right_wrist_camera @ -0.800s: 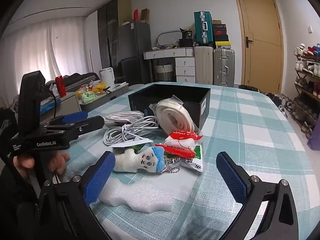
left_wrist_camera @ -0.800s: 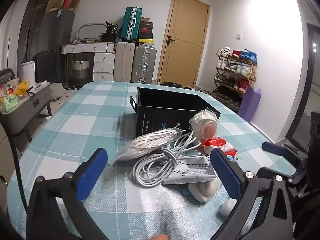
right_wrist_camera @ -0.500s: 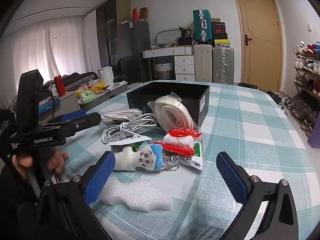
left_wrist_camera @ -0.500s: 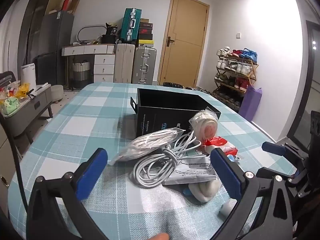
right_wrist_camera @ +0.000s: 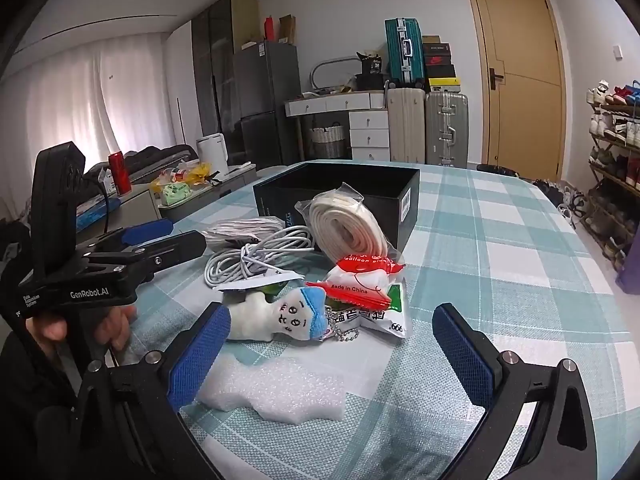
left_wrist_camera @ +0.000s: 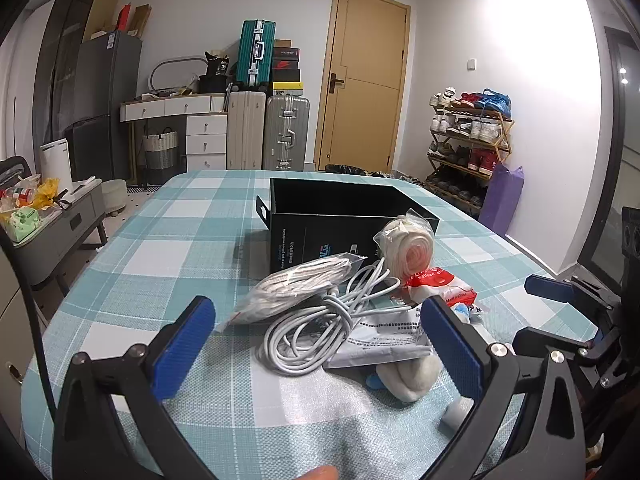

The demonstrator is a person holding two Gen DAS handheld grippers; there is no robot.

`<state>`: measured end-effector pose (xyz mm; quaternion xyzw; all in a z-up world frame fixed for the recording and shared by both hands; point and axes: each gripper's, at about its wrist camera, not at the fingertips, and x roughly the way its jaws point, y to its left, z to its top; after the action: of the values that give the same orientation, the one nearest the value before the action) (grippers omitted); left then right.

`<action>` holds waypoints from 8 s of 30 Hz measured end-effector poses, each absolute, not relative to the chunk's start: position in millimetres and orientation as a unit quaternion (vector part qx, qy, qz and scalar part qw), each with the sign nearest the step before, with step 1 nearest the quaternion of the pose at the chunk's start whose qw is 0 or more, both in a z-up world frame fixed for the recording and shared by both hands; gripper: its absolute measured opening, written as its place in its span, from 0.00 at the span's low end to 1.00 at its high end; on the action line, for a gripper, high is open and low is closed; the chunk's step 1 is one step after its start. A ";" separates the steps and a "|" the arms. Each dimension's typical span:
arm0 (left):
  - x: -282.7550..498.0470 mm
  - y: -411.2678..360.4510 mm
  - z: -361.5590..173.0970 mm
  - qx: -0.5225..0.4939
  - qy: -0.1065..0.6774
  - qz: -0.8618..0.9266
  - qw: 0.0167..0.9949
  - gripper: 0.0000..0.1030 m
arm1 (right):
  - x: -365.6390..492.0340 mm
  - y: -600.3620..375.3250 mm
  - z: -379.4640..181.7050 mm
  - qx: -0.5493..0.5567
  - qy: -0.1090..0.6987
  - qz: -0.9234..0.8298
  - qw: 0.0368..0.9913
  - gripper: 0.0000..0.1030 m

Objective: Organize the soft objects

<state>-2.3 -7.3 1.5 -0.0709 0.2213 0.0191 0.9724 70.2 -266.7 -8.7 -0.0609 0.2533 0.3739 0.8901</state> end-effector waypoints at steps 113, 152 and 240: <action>-0.2 -60.3 -21.9 0.002 0.347 -0.147 0.926 0.74 | 65.1 -283.9 -18.5 -0.068 0.297 0.346 0.887 0.89; -17.2 -51.4 1.7 0.006 0.298 -0.126 0.946 0.37 | 60.6 -283.7 -9.4 -0.058 0.274 0.354 0.892 0.89; 147.3 28.2 30.0 -0.043 0.313 -0.013 0.949 0.39 | 221.6 -161.0 36.8 -0.119 0.289 0.401 0.861 0.89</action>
<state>147.3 28.2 30.0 -0.0430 0.3131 -0.0128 0.9487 221.6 -161.0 36.8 -0.1187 0.2892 0.4008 0.8612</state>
